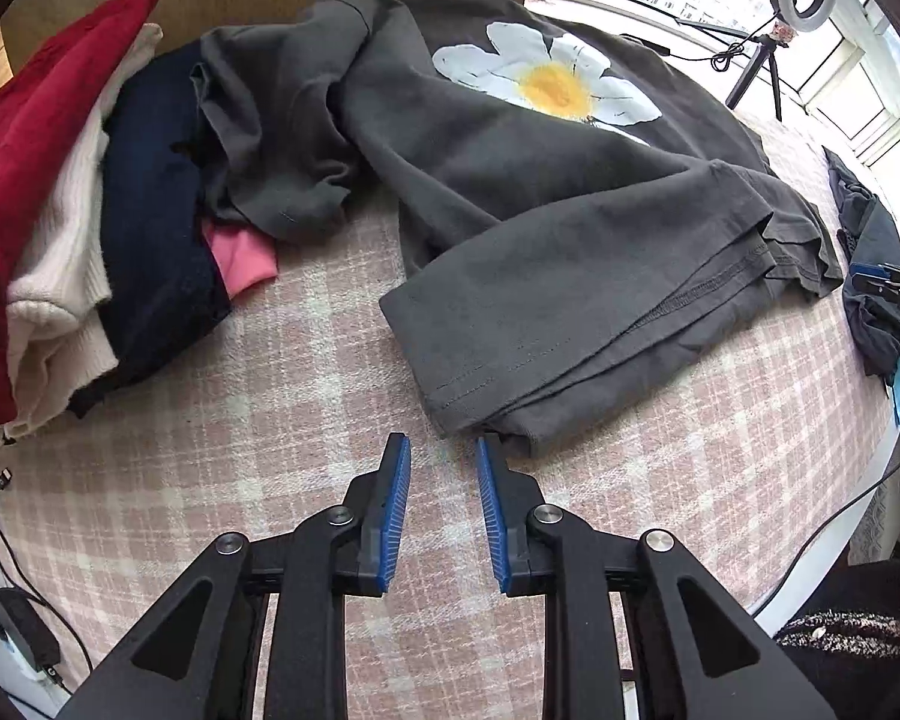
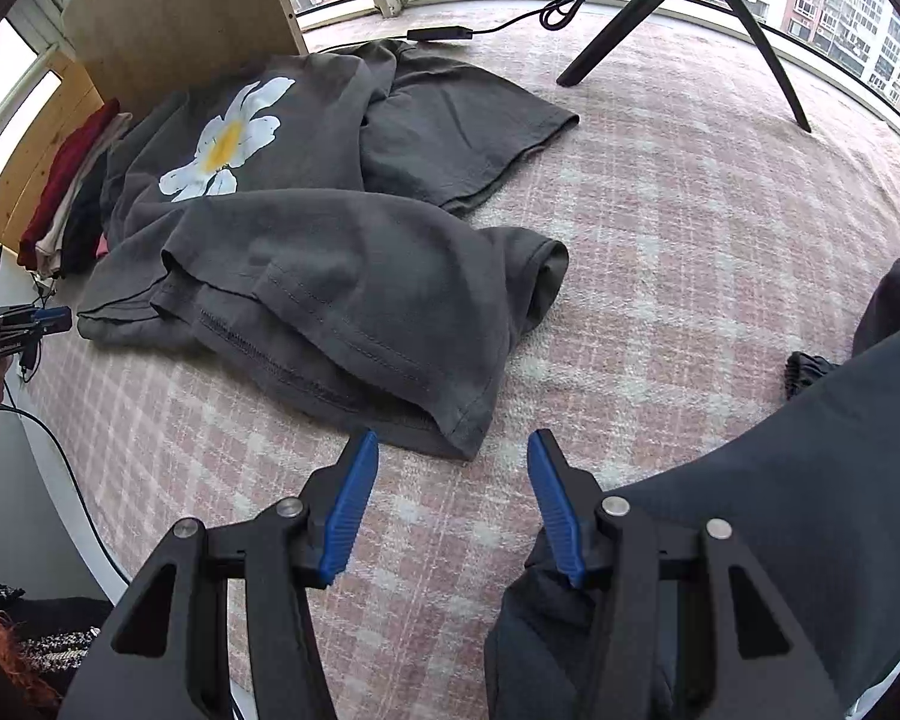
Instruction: Fold clothes
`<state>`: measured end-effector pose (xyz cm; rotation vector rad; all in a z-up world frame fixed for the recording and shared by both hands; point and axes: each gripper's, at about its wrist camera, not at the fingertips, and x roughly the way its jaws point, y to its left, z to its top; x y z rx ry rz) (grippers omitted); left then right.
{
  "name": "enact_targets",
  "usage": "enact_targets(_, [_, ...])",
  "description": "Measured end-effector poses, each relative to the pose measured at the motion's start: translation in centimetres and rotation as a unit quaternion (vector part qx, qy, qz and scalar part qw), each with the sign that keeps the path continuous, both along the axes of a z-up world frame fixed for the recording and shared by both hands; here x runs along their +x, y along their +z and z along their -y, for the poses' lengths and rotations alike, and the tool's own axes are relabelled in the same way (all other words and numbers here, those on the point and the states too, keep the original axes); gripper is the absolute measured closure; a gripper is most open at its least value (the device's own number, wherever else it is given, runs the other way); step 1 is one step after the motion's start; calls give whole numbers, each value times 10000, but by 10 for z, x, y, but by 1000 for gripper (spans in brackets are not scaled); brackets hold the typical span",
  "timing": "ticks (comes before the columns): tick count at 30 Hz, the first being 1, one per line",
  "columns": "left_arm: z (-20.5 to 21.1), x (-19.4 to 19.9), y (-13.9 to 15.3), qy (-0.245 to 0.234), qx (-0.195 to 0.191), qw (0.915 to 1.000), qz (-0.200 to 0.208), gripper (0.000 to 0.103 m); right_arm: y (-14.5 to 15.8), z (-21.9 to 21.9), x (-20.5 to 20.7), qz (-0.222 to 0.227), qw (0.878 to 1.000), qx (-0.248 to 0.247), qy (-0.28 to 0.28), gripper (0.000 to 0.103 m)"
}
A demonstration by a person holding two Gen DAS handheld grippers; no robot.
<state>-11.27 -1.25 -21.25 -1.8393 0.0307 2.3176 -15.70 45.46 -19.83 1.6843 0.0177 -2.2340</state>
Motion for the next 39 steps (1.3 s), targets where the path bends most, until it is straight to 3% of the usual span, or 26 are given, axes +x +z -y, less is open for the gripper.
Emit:
enact_targets(3, [-6, -10, -12, 10, 12, 10000, 59, 80, -3, 4, 4, -15, 9997, 130, 181, 52])
enact_targets(4, [-6, -13, -12, 58, 70, 9999, 52, 96, -4, 4, 6, -16, 9996, 164, 212, 52])
enact_targets(5, [-5, -15, -11, 116, 120, 9999, 31, 99, -3, 4, 8, -24, 9995, 195, 250, 52])
enact_targets(12, [-7, -12, 23, 46, 132, 9995, -286, 99, -13, 5, 1, -86, 9991, 261, 316, 51])
enact_targets(16, [-10, -15, 27, 20, 28, 9996, -295, 99, -22, 9, -8, -170, 9984, 395, 360, 52])
enact_targets(20, [-12, -17, 26, -99, 21, 9996, -270, 99, -27, 18, -10, -215, 9940, 852, 648, 70])
enact_targets(23, [-13, -21, 24, -178, 27, 9995, -269, 99, -26, 22, -12, -175, 9925, 913, 798, 71])
enact_targets(24, [-14, -22, 25, -195, 19, 9994, -276, 99, -26, 23, -12, -152, 9920, 927, 844, 77])
enact_targets(26, [-15, -22, 29, -223, -4, 9992, -345, 99, -23, 24, -16, -110, 9937, 748, 823, 98])
enact_targets(32, [-11, 9, 67, -462, 29, 9968, -658, 99, 41, -6, 11, -435, 9988, -202, -17, 98])
enact_targets(35, [-7, 47, 93, -603, 2, 9948, -822, 99, 83, -25, 53, -658, 9953, -613, -373, 98])
enact_targets(39, [0, 104, 115, -703, 152, 9937, -859, 99, 105, -39, 113, -672, 9874, -1036, -984, 98])
